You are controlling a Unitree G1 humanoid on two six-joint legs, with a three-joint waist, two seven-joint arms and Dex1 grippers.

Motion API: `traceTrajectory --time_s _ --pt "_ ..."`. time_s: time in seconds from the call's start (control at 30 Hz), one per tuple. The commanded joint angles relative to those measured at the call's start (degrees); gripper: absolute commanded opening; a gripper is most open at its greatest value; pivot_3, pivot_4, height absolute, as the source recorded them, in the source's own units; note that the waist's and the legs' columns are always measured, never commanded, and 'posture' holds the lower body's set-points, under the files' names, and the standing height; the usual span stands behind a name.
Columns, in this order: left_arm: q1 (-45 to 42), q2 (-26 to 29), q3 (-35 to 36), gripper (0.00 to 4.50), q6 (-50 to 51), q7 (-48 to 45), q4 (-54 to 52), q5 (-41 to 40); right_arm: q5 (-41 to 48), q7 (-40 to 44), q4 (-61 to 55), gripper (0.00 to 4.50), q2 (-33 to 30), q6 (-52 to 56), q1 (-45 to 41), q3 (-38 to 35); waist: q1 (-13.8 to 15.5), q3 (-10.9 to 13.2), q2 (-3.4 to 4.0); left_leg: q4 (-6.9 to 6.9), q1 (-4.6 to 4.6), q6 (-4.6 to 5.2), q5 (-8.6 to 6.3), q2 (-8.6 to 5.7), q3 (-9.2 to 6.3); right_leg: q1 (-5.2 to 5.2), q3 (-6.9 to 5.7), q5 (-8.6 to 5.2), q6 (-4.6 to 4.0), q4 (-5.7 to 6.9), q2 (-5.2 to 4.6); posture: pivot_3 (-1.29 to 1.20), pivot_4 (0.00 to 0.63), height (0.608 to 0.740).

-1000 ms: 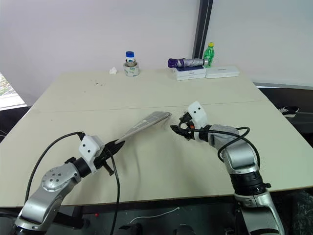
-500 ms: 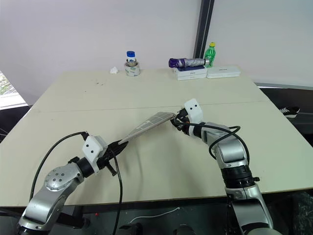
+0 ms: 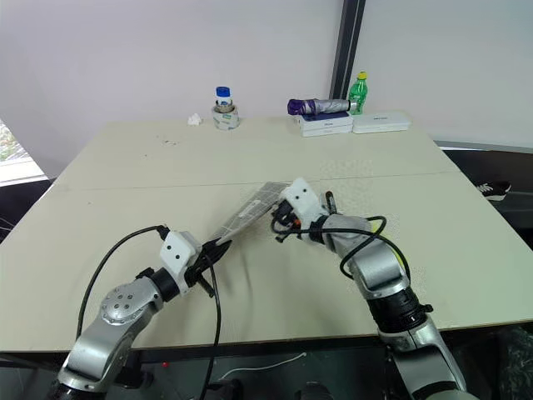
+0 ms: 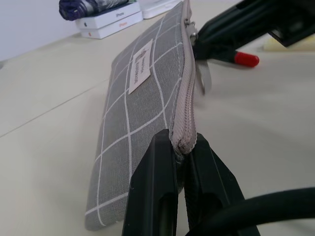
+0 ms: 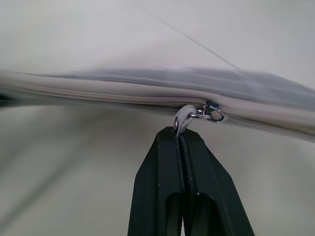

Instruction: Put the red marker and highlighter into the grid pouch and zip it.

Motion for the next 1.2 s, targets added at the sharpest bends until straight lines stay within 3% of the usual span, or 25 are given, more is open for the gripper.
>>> traceTrajectory --time_s 0.03,0.2,0.57,0.67,0.83,1.0,1.2 --pt "-1.57 -1.46 -1.52 0.00 0.49 1.04 -1.22 1.14 1.78 2.27 -7.46 0.05 0.75 1.56 -0.06 4.18 -0.01 0.00 0.00 0.00 0.00 0.00 0.00 0.00 0.00 0.01 0.00 0.00 0.00 -0.02 0.00 0.00 0.150 0.737" --pt "-4.25 -3.82 -2.43 0.00 1.14 2.24 0.78 2.16 3.61 3.08 -11.49 0.05 3.21 4.24 0.21 8.07 0.13 -0.01 -0.02 0.01 -0.01 0.00 0.00 -0.01 -0.04 0.02 -0.05 0.00 0.00 -0.04 0.00 0.00 0.150 0.737" --pt "-6.65 -8.08 -2.13 0.00 0.40 5.63 3.78 5.15 4.05 4.24 -11.04 0.05 3.24 4.38 -1.37 6.84 0.18 0.00 -0.03 0.00 -0.04 0.00 0.00 -0.04 -0.07 0.04 -0.10 0.01 0.01 -0.10 0.00 0.00 0.150 0.737" --pt "-7.31 -9.03 -0.49 0.00 0.48 7.81 4.04 5.91 5.99 6.40 -11.97 0.92 0.49 5.30 -0.84 3.48 0.28 0.00 -0.03 0.01 -0.05 0.00 0.00 -0.05 -0.07 0.04 -0.10 0.01 0.02 -0.11 0.00 0.00 0.150 0.737" --pt "-8.40 -8.37 1.27 0.00 1.09 10.87 5.02 8.59 3.21 1.18 -7.89 3.47 -4.80 6.62 0.14 -4.26 0.83 0.00 -0.04 0.03 -0.07 0.00 0.00 -0.07 -0.08 0.04 -0.12 0.03 0.05 -0.13 0.00 0.00 0.150 0.737" --pt "-8.63 -6.62 0.93 0.00 0.81 11.18 5.70 10.46 -1.64 -6.85 1.83 3.47 -8.90 6.98 2.16 -10.84 1.51 0.00 -0.05 0.02 -0.08 0.00 0.00 -0.09 -0.06 0.06 -0.12 0.04 0.05 -0.20 -0.01 0.00 0.150 0.737" --pt "-9.46 -6.73 0.30 0.00 1.07 11.39 7.71 11.10 -4.53 -14.27 10.28 3.47 -6.69 5.73 3.27 -14.69 0.98 0.00 -0.05 -0.02 -0.07 0.00 0.00 -0.05 0.01 0.03 -0.07 0.04 0.05 -0.20 0.04 0.00 0.150 0.737"
